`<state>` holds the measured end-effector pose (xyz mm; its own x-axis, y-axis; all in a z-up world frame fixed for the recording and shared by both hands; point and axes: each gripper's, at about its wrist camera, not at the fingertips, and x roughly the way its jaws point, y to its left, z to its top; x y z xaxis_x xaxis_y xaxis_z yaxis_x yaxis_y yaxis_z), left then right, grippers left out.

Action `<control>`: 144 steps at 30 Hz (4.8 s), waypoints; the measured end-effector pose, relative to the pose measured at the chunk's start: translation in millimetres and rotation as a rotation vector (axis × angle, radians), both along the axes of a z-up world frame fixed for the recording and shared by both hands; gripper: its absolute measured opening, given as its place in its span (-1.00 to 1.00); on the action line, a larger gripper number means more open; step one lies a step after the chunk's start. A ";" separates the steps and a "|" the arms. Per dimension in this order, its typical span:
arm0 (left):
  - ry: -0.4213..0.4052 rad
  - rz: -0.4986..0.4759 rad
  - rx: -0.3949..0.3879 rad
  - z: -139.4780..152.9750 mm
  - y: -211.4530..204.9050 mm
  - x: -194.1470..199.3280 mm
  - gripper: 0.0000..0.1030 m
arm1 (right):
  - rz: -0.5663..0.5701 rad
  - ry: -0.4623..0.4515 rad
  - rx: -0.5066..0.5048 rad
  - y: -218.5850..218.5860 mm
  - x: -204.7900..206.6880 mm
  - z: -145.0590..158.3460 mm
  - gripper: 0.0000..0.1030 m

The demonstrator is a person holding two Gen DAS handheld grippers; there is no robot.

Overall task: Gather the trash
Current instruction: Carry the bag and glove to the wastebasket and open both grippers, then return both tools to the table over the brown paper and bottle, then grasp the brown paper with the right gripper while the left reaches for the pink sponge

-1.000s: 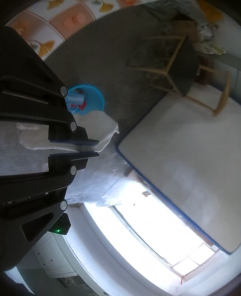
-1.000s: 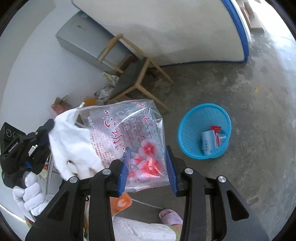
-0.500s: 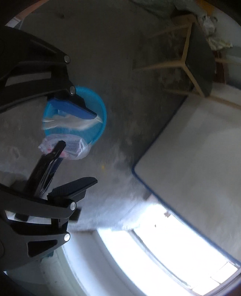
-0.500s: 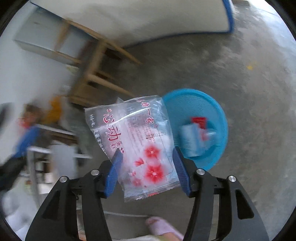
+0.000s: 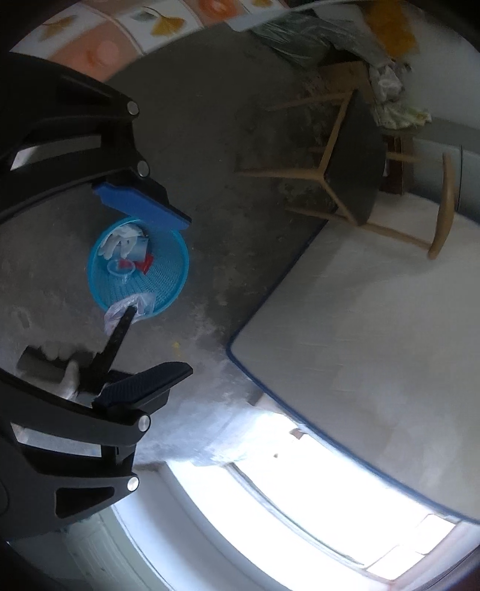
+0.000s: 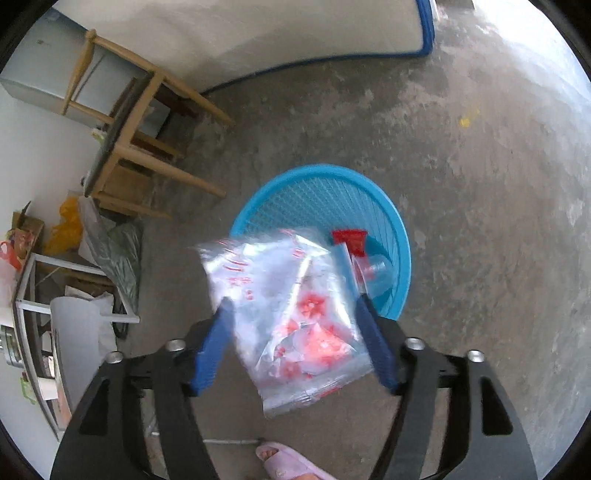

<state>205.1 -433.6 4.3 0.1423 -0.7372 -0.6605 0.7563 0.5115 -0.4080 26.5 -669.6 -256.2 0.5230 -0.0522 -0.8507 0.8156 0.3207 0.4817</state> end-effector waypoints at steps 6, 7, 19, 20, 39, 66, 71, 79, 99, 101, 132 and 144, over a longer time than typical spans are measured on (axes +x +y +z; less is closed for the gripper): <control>-0.019 0.071 -0.054 31.6 74.1 -11.6 0.45 | -0.004 0.022 -0.039 -8.5 18.5 -3.6 0.51; -0.046 0.091 -0.055 39.0 91.5 -14.8 0.46 | -0.008 0.027 -0.044 -9.6 19.9 -3.6 0.51; -0.221 0.258 -0.083 82.3 256.1 -51.9 0.56 | 0.046 -0.078 -0.201 38.2 -18.1 64.4 0.51; -0.230 0.270 -0.082 83.2 273.8 -56.4 0.56 | 0.065 -0.090 -0.223 47.0 -24.5 77.2 0.51; -0.236 0.770 -0.084 47.0 559.4 -145.3 0.64 | 0.656 -0.448 -0.200 262.8 24.6 248.3 0.51; -0.040 0.815 -0.154 -55.0 625.6 -117.2 0.26 | 1.261 0.006 0.207 620.3 171.6 179.9 0.51; 0.000 0.770 -0.165 -69.8 621.4 -113.0 0.16 | 1.297 0.000 0.136 634.8 174.3 184.4 0.43; 0.010 0.744 -0.183 -76.0 618.4 -115.8 0.15 | 1.276 -0.009 0.111 631.5 186.9 186.0 -0.09; -0.002 0.777 -0.167 -66.0 617.3 -113.4 0.16 | 1.128 -0.312 0.051 558.2 173.7 248.6 -0.91; -0.005 0.786 -0.168 -62.6 618.4 -111.3 0.16 | 1.092 -0.349 0.045 543.4 172.3 256.6 -0.91; 0.455 0.872 0.312 -81.2 593.4 175.7 0.61 | 0.805 -0.481 0.083 410.6 149.1 253.3 -0.91; 0.574 0.838 0.355 -97.6 609.8 194.2 0.61 | 0.781 -0.477 0.098 398.7 156.5 241.6 -0.91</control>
<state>399.3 176.2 -93.3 0.1136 -0.3017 -0.9466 -0.1471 0.9372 -0.3164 183.1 -270.9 -14.6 0.6759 0.5247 -0.5176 0.0922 0.6365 0.7657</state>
